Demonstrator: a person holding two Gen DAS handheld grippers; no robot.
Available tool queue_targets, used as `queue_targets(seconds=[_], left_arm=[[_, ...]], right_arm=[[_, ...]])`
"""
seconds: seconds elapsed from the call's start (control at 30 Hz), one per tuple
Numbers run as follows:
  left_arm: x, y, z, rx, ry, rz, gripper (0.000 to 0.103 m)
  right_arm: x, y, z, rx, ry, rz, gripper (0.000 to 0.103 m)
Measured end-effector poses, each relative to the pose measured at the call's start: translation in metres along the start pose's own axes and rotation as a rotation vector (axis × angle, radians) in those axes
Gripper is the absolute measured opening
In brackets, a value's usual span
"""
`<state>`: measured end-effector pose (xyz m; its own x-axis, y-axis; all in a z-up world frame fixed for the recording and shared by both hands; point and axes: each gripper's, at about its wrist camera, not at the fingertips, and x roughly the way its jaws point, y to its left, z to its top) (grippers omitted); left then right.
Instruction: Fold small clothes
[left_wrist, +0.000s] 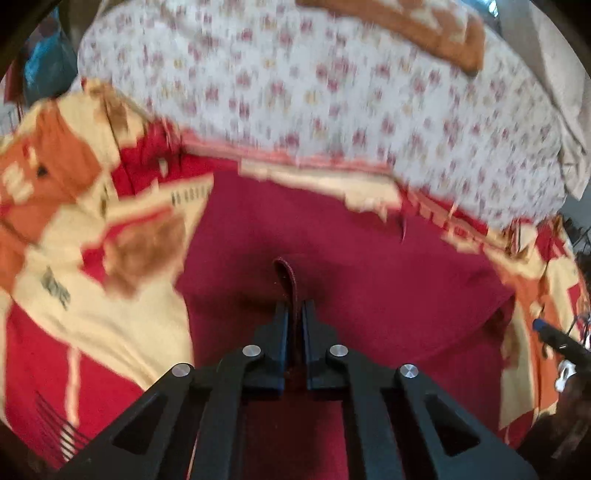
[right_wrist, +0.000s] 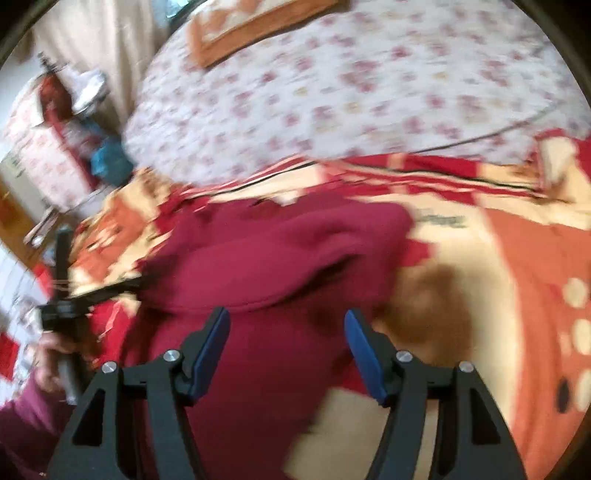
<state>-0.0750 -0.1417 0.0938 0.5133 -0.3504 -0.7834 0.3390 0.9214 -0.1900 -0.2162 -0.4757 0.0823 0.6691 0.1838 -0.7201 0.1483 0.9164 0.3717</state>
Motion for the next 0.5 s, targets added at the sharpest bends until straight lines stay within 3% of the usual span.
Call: queue_targets(seconds=[0.1, 0.2, 0.27, 0.33, 0.4, 0.5], left_arm=[[-0.011, -0.005, 0.023, 0.025, -0.045, -0.001, 0.0], [-0.013, -0.005, 0.047, 0.029, -0.078, 0.01, 0.0], [-0.012, 0.002, 0.065, 0.005, -0.086, 0.022, 0.0], [-0.008, 0.01, 0.077, -0.018, -0.079, 0.027, 0.0], [-0.001, 0.018, 0.082, -0.027, -0.073, 0.054, 0.0], [0.014, 0.037, 0.078, -0.053, -0.039, 0.091, 0.0]], right_arm=[[0.006, -0.015, 0.004, 0.015, 0.012, -0.053, 0.07], [0.023, -0.008, 0.008, -0.05, 0.046, -0.096, 0.068], [0.038, 0.002, 0.013, -0.125, 0.055, -0.128, 0.057], [0.053, 0.008, 0.019, -0.172, 0.065, -0.156, 0.028], [0.064, 0.012, 0.024, -0.192, 0.079, -0.146, 0.011], [0.057, 0.02, 0.018, -0.231, 0.087, -0.115, 0.008]])
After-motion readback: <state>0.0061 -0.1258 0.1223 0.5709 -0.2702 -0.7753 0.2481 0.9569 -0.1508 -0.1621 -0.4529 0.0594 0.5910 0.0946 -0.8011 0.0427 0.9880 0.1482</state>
